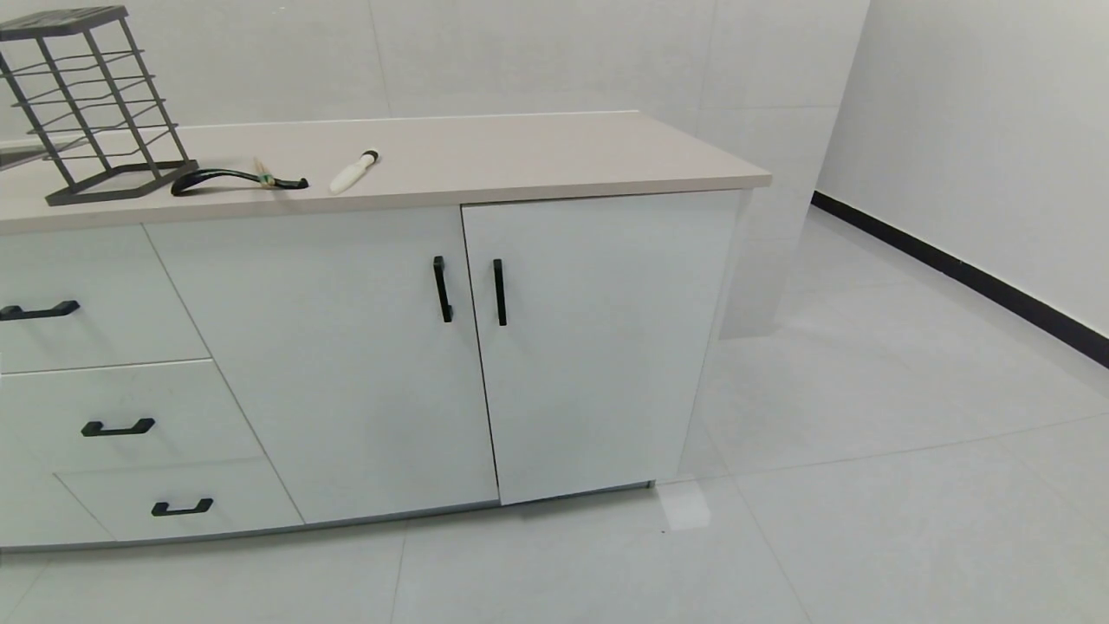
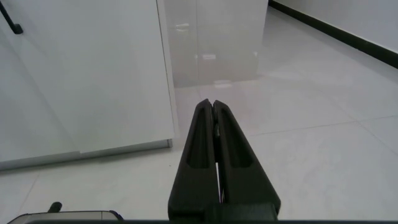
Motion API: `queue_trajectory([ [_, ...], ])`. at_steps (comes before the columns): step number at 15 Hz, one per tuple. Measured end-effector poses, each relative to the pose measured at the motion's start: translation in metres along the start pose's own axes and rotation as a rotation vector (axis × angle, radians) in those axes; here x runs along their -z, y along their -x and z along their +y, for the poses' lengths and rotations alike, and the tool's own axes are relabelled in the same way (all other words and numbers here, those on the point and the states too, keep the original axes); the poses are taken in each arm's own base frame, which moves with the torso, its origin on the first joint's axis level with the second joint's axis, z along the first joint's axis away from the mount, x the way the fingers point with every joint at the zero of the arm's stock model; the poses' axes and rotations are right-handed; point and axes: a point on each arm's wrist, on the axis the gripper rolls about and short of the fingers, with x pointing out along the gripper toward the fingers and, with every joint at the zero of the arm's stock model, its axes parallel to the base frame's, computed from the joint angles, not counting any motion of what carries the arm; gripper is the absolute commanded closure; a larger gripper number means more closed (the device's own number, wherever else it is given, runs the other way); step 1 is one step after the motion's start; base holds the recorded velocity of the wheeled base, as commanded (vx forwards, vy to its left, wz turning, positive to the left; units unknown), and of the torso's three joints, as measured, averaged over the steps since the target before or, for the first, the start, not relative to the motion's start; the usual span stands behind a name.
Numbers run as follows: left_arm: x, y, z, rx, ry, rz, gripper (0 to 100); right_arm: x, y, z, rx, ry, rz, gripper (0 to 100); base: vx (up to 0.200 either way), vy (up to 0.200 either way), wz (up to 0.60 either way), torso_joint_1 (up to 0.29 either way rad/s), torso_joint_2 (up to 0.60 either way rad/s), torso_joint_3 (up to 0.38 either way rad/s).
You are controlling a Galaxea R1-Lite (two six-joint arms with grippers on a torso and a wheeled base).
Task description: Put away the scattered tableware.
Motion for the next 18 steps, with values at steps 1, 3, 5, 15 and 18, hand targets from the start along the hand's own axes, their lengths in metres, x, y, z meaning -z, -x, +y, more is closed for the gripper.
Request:
queue_trajectory([
  [1, 0.0, 0.0, 0.0, 0.0, 0.0, 0.0, 0, 0.0, 0.0001, 0.0, -0.001, 0.0, -0.002, 100, 0.0, 0.0, 0.0, 0.0, 0.0, 0.0],
  [3, 0.0, 0.0, 0.0, 0.001, 0.0, 0.0, 0, 0.0003, 0.0001, 0.0, -0.002, 0.0, -0.002, 100, 0.0, 0.0, 0.0, 0.0, 0.0, 0.0],
  [5, 0.0, 0.0, 0.0, 0.001, 0.0, 0.0, 0, 0.0003, 0.0001, 0.0, -0.001, 0.001, -0.002, 100, 0.0, 0.0, 0.6, 0.002, 0.0, 0.002],
  [15, 0.0, 0.0, 0.0, 0.0, 0.0, 0.0, 0, 0.0001, 0.0002, 0.0, 0.001, 0.001, -0.004, 100, 0.02, 0.02, 0.3, 0.002, 0.0, 0.003],
  [18, 0.0, 0.0, 0.0, 0.0, 0.001, 0.0, 0, 0.0002, 0.0001, 0.0, 0.0, 0.001, -0.002, 100, 0.2, 0.2, 0.0, 0.001, 0.0, 0.001],
])
